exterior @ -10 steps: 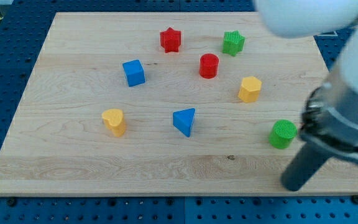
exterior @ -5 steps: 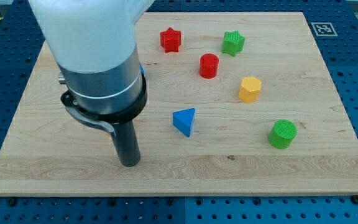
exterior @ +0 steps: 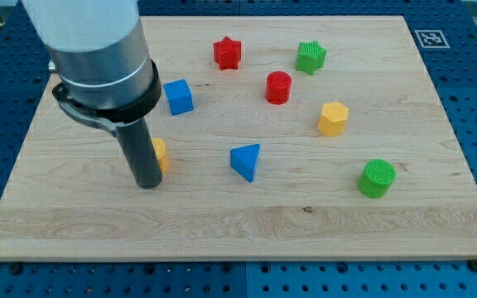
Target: Push the yellow heart closer to the blue cube
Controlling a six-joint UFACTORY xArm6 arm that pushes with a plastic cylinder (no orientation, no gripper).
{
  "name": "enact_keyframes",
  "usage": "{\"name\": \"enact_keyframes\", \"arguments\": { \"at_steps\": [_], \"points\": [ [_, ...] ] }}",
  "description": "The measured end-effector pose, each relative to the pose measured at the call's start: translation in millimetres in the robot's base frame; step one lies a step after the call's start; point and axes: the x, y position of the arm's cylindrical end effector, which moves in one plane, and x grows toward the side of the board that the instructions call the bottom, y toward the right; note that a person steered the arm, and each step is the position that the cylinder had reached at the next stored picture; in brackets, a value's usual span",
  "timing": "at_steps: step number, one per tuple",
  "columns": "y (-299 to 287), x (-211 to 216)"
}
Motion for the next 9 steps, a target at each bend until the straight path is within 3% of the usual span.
{"name": "enact_keyframes", "arguments": {
  "at_steps": [7, 9],
  "points": [
    [17, -50],
    [15, -88]
  ]
}}
